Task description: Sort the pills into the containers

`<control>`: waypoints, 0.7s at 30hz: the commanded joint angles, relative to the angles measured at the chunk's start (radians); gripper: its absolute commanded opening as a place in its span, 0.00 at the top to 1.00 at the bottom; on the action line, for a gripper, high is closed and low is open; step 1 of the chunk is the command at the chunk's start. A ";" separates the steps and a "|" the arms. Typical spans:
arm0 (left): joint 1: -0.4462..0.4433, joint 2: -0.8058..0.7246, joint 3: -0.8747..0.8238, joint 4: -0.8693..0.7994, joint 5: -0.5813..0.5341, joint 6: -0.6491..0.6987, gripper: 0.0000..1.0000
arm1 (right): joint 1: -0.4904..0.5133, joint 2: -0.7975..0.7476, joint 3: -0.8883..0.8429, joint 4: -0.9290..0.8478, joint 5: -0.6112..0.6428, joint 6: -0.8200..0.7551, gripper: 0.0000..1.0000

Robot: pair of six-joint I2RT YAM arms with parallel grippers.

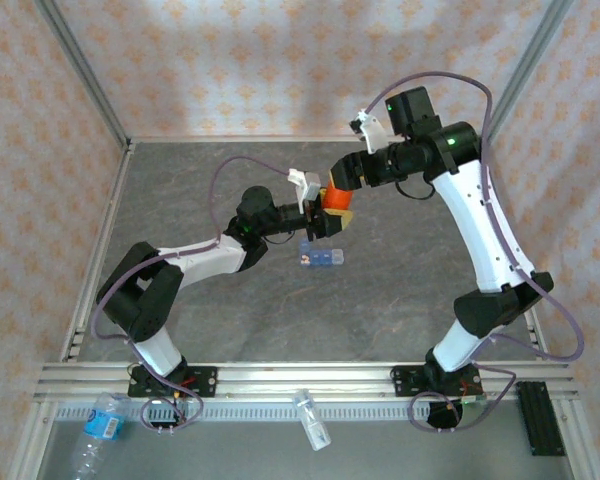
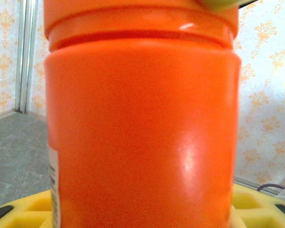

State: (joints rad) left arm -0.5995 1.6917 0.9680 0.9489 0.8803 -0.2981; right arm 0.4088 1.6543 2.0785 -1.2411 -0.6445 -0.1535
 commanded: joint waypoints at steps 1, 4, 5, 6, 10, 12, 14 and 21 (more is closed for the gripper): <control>0.009 -0.010 0.035 0.030 0.017 0.007 1.00 | -0.008 0.000 -0.012 -0.001 0.013 -0.002 0.39; 0.009 -0.011 0.038 0.028 0.015 0.009 1.00 | -0.008 0.004 -0.018 -0.001 -0.009 -0.001 0.52; 0.009 -0.011 0.041 0.027 0.013 0.011 1.00 | -0.008 0.004 -0.022 -0.002 -0.015 0.000 0.56; 0.009 -0.009 0.045 0.027 0.013 0.014 1.00 | -0.008 0.005 -0.030 0.002 -0.023 0.005 0.59; 0.009 -0.016 0.059 -0.027 -0.020 0.040 1.00 | -0.006 -0.003 -0.096 0.054 -0.037 0.061 0.62; 0.009 -0.025 0.067 -0.056 -0.056 0.065 1.00 | -0.003 -0.014 -0.144 0.107 -0.019 0.124 0.63; 0.009 -0.040 0.066 -0.088 -0.113 0.101 1.00 | 0.004 -0.022 -0.187 0.158 0.045 0.205 0.63; -0.011 -0.084 0.029 -0.120 -0.308 0.223 1.00 | 0.069 -0.046 -0.318 0.332 0.236 0.483 0.63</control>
State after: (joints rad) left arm -0.5919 1.6913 0.9676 0.7155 0.6903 -0.1677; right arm 0.4332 1.6180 1.8076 -0.9527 -0.5247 0.1768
